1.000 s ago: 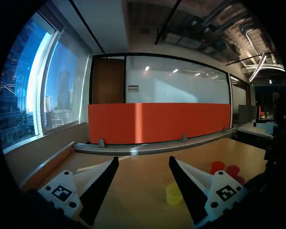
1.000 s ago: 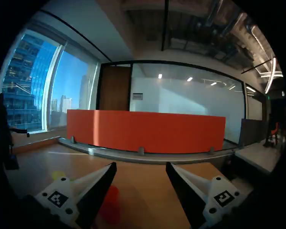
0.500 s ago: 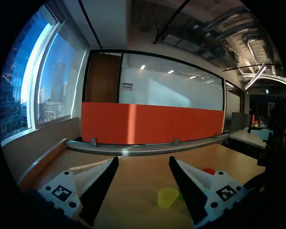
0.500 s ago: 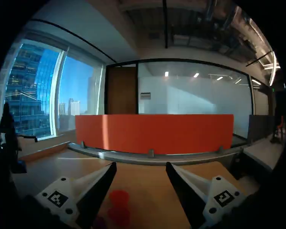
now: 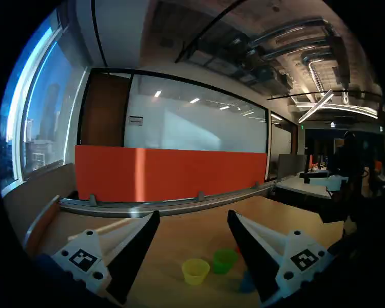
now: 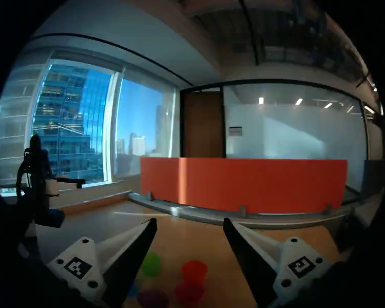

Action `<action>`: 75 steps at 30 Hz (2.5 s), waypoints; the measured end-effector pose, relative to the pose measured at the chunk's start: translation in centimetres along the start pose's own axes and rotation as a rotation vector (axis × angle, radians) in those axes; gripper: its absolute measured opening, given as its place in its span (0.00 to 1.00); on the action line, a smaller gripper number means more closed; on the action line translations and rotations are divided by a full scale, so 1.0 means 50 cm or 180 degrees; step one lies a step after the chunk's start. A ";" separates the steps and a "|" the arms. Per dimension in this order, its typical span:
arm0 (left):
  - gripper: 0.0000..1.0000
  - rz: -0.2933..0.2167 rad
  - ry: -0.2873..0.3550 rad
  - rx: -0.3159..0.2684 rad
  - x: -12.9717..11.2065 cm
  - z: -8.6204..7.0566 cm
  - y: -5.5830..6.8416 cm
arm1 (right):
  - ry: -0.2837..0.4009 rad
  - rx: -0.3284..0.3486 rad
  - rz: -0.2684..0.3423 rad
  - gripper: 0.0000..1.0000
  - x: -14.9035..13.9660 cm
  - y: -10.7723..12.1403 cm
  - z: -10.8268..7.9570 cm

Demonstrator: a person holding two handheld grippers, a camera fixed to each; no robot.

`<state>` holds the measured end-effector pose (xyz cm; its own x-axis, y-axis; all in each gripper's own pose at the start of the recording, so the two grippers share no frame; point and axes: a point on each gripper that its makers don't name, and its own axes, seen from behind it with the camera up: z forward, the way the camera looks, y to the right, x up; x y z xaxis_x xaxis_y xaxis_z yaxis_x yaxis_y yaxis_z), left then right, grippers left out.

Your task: Pour water

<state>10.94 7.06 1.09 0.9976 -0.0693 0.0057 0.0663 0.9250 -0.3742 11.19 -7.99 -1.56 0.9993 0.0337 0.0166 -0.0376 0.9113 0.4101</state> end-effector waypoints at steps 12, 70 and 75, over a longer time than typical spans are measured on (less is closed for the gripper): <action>0.98 0.0060 -0.0101 -0.0236 -0.003 0.007 0.017 | -0.0037 0.0508 -0.0023 1.00 0.011 -0.090 0.023; 0.98 0.0463 -0.1140 -0.0405 -0.266 0.045 -0.019 | -0.1141 0.1470 -0.0544 1.00 -0.190 -0.230 0.042; 0.98 0.0484 -0.1209 -0.0403 -0.299 0.051 -0.020 | -0.1227 0.1496 -0.0575 1.00 -0.224 -0.239 0.047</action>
<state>-4.01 8.15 3.74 0.9341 0.2288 0.2741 -0.0614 0.8592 -0.5080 0.45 -20.25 -4.49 0.9209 -0.3340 0.2009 0.0476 0.6081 0.7924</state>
